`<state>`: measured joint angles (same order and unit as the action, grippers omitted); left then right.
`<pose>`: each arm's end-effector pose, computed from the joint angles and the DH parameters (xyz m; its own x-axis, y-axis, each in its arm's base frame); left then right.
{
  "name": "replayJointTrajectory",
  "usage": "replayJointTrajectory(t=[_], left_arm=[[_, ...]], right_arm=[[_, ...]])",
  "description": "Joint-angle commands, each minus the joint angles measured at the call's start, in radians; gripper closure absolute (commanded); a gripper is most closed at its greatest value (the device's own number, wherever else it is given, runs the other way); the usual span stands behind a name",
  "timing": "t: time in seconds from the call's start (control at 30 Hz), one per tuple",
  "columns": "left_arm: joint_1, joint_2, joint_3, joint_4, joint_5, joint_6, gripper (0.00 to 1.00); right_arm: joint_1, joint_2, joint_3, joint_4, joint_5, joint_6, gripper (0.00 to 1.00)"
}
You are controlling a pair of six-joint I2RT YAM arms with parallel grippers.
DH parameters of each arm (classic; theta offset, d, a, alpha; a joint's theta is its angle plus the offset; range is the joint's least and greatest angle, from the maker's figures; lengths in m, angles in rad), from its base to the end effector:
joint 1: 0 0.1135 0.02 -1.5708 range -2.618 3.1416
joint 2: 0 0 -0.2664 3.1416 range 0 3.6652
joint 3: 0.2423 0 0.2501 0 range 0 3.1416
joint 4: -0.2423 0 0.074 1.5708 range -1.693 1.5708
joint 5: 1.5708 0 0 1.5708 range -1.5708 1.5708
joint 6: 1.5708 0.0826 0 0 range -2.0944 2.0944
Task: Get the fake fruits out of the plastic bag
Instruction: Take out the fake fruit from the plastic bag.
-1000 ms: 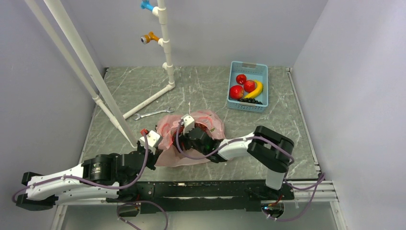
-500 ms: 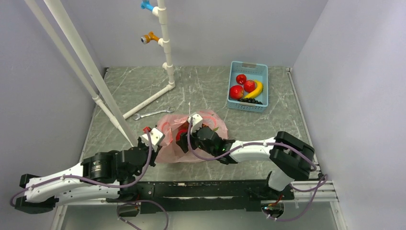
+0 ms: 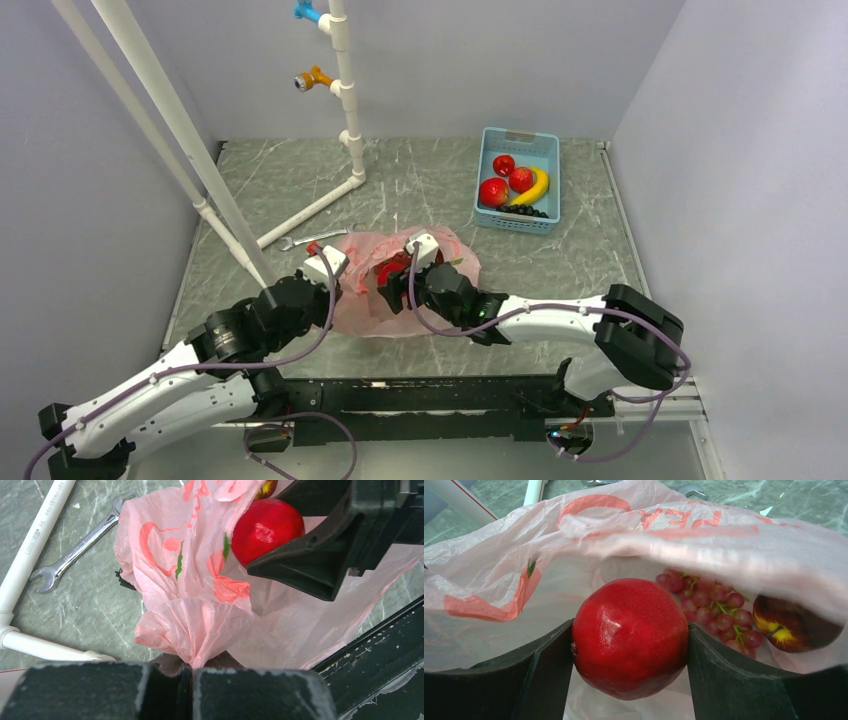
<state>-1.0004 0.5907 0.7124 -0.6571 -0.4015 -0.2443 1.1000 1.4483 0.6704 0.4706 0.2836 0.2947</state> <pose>0.1144 -0.1185 0.2744 -0.4108 0.2280 -0.8828 0.5090 0.8606 -0.0146 0.1787 0.3002 0.2039 -0.3447 -0.0624 -0.9366 -0.6631 0.7225 0.1959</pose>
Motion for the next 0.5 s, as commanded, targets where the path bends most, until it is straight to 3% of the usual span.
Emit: replayJointTrajectory(t=[0.0,0.47], left_arm=[[0.026,0.01,0.007,0.036,0.03,0.015,1.0],[0.026,-0.037,0.004,0.021,0.003,0.006,1.0]], right_arm=[[0.0,-0.063,-0.005,0.0,0.024,-0.015,0.97],[0.0,-0.259,0.018,-0.123,0.002,-0.003,0.98]])
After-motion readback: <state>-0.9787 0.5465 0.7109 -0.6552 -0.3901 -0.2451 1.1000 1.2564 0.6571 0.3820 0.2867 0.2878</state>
